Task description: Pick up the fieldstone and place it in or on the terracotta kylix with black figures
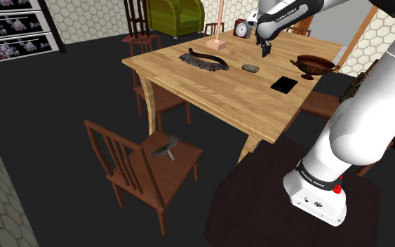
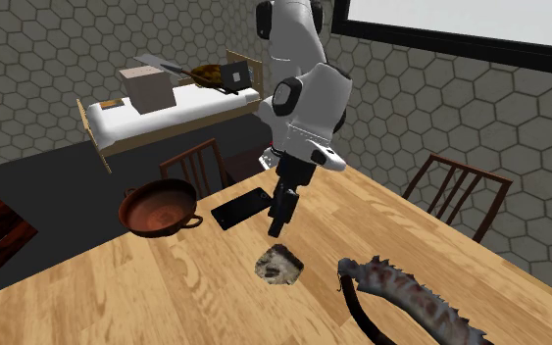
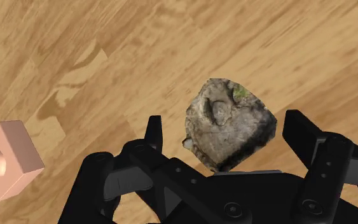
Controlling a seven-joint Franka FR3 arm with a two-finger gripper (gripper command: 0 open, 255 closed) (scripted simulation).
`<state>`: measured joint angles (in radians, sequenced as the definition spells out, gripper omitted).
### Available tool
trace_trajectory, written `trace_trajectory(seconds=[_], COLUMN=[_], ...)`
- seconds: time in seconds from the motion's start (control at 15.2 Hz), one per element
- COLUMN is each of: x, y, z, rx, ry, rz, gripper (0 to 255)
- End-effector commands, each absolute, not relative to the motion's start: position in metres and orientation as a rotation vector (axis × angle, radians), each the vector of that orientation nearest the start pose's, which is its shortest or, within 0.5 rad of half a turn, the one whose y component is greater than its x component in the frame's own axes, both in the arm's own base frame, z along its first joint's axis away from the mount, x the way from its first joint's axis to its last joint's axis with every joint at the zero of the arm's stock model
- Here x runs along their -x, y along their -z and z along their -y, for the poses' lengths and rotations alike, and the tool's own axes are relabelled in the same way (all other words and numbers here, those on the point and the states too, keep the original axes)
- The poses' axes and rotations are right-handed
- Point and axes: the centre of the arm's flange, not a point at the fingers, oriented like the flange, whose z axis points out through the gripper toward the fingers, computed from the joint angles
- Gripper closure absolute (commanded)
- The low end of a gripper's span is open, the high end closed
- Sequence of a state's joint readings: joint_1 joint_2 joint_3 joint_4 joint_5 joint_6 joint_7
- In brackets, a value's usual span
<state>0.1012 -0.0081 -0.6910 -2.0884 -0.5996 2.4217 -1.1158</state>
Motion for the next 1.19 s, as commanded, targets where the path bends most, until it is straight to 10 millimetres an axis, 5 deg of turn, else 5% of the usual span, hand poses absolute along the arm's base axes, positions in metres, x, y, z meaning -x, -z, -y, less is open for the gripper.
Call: trace_trajectory(seconds=[0.0, 0.46, 1.12], x=[-0.499, -0.591, -0.587], y=[-0.455, -0.413, -0.373], z=[0.329, 0.377, 0.379], rx=[-2.441, -3.042, -3.042], ry=[0.193, 0.181, 0.182], rz=[-1.030, -0.618, -0.618], gripper=[0, 0, 0])
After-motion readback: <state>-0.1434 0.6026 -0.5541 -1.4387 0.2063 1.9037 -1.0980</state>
